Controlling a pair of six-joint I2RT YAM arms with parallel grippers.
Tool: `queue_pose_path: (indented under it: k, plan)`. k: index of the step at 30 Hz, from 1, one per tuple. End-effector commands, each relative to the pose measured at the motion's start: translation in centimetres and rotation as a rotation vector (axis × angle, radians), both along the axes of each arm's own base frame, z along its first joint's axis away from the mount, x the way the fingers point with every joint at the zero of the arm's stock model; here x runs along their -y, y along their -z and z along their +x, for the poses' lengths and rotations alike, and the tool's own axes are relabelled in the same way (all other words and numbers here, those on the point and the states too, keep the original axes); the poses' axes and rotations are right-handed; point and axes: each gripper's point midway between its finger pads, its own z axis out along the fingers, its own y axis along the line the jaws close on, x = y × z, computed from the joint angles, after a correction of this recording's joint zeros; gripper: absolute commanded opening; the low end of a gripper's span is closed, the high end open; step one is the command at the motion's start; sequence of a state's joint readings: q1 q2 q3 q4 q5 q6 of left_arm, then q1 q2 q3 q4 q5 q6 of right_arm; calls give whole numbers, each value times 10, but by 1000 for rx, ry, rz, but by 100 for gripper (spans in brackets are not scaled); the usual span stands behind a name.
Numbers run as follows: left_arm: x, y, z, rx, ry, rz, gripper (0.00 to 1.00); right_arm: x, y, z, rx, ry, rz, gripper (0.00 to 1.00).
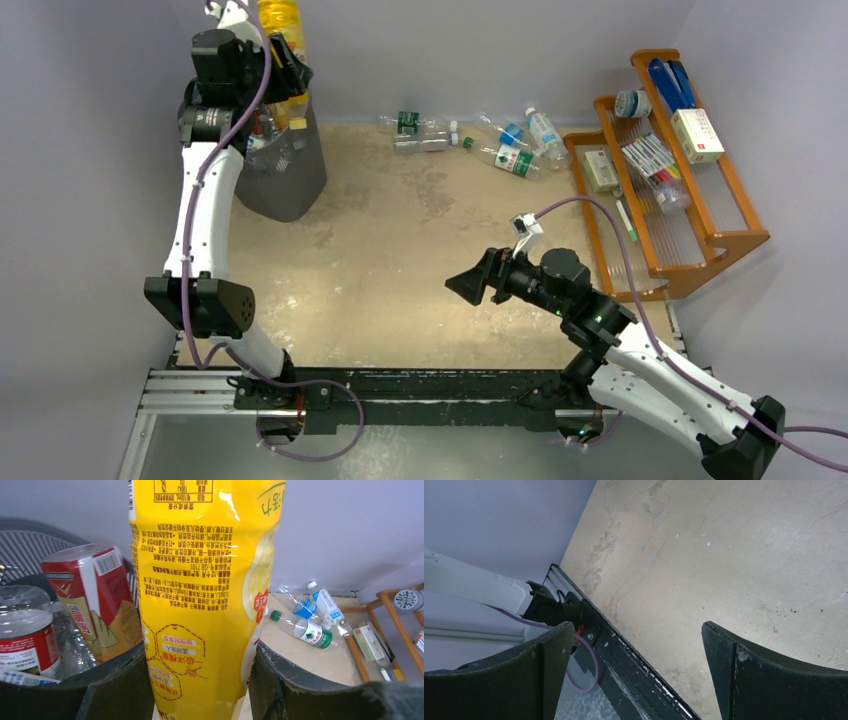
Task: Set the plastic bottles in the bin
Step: Place the plastic bottle in the trash bin.
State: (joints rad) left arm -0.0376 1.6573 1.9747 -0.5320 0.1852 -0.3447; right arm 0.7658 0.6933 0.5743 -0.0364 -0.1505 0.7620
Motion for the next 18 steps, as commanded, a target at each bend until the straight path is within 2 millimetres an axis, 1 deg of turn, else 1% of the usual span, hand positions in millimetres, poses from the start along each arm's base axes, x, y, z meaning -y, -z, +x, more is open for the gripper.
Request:
queue_pose_path:
  k: [1,3,5,8,15,18]
  plan:
    - [-21,-43,-15,102,-39,-79,48,-7,-21,-1,38,-18,77,100]
    - [-40,-43,-14,109,-90,-87,48,-8,-20,0,37,-21,77,100]
    - [-60,-38,-13,106,-148,-92,48,-9,-20,0,35,-25,76,100]
    - [-83,-34,-11,116,-214,-97,48,-11,-17,1,30,-32,75,100]
    - [-122,-20,2,96,-330,-96,49,-14,-12,2,21,-37,75,100]
    - [-135,-16,11,92,-365,-110,51,-16,-11,3,17,-40,74,100]
